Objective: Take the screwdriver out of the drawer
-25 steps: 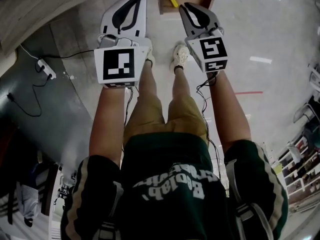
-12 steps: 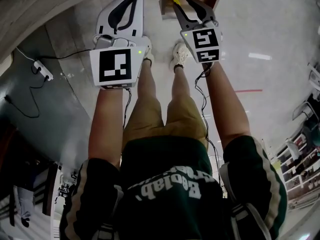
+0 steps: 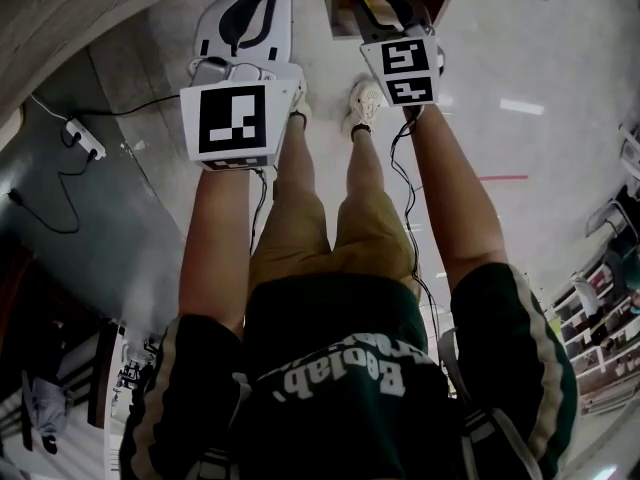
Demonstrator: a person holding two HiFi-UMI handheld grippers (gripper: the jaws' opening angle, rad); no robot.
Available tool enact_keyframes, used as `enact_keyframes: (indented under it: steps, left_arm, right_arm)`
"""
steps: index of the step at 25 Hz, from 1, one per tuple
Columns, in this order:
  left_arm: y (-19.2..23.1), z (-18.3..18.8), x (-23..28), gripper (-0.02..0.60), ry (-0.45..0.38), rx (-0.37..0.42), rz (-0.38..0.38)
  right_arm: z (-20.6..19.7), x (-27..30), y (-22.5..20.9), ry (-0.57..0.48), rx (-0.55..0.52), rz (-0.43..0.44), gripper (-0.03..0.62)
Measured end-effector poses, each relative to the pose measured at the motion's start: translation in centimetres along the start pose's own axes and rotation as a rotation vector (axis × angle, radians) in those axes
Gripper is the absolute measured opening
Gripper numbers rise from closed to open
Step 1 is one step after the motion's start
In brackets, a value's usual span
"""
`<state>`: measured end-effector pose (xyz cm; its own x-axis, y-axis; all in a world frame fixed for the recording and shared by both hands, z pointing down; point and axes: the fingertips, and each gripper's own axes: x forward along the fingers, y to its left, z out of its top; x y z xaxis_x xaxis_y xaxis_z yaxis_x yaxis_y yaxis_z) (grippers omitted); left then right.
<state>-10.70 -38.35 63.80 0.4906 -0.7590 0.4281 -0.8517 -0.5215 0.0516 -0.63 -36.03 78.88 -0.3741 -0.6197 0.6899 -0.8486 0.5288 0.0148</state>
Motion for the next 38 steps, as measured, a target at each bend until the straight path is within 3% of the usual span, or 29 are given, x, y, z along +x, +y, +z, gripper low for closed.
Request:
enact_keyframes:
  steps: [19,24,38]
  left_arm:
    - [1.9,-1.8,0.1,0.018,0.033,-0.015,0.007]
    - [2.2,-1.9,0.0,0.018,0.031,-0.021,0.012]
    - [2.9,-3.0,0.0,0.018,0.049,-0.029,0.018]
  right_arm:
    - [-1.5,4.4,0.2,0.102,-0.049,-0.033,0.144]
    - [-1.3,4.8,0.1,0.105,-0.069,-0.062,0.102]
    - [-1.3,5.3,0.0,0.113,-0.029,-0.058,0.084]
